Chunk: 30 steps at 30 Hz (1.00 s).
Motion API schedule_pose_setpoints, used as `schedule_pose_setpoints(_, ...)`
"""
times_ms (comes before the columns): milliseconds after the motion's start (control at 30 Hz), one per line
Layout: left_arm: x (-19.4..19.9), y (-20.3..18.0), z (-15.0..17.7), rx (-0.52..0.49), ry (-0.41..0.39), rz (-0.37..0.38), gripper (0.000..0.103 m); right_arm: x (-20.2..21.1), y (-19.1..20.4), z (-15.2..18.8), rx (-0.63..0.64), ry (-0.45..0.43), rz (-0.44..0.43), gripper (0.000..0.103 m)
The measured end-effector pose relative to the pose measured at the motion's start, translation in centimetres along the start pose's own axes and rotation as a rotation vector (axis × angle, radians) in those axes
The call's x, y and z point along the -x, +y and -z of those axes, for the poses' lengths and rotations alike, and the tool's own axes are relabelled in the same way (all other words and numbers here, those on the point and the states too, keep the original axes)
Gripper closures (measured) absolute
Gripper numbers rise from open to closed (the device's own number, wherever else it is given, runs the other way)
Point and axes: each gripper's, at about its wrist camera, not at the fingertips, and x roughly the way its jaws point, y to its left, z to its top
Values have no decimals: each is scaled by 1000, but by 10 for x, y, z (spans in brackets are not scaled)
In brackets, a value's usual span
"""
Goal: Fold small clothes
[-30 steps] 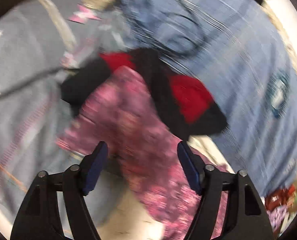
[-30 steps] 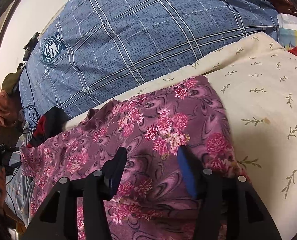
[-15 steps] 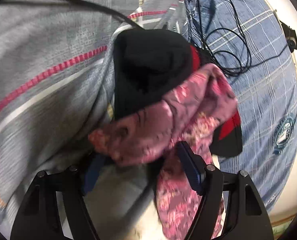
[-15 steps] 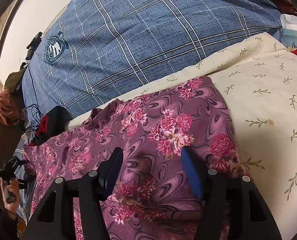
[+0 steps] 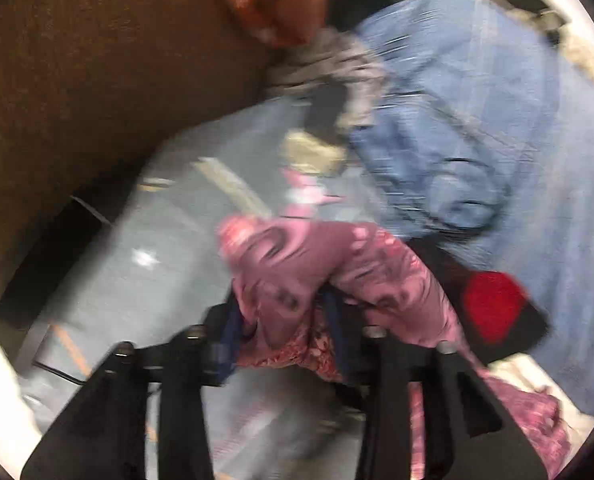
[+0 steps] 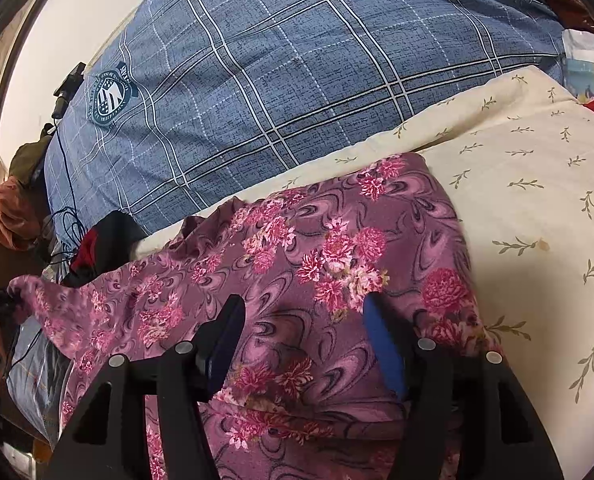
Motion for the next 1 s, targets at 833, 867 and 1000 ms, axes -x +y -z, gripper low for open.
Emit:
schedule_pose_setpoints(833, -83, 40, 77, 316, 186, 378, 101, 0, 0, 0, -4, -4, -9, 39)
schedule_pose_setpoints(867, -77, 41, 77, 309, 171, 378, 101, 0, -1, 0, -6, -5, -12, 39)
schedule_pose_setpoints(1000, -32, 26, 80, 200, 94, 398, 101, 1, -2, -1, -8, -7, -25, 38)
